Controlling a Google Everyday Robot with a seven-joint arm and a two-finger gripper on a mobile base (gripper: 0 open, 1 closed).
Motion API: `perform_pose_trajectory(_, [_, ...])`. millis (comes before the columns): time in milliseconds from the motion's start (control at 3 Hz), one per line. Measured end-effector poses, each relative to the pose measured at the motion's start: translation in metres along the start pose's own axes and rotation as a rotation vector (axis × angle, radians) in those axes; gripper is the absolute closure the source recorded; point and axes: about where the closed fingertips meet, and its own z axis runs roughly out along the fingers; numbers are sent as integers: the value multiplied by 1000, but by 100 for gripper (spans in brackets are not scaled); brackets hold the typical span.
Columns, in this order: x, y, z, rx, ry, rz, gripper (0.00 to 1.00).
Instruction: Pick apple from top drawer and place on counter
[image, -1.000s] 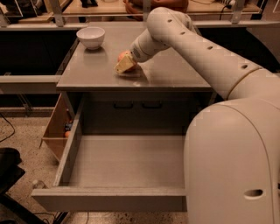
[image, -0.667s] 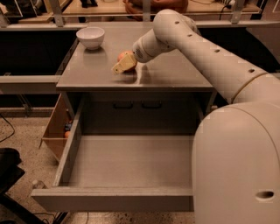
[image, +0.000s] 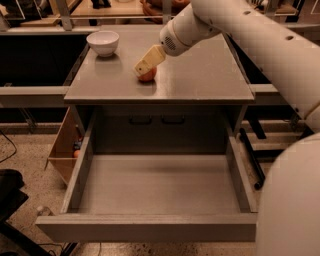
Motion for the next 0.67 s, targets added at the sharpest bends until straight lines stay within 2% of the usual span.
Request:
perform_pose_trajectory(333, [12,27,-71,0,32,-39,0])
perform_pose_trajectory(667, [42,66,-148,1,29,-112,0])
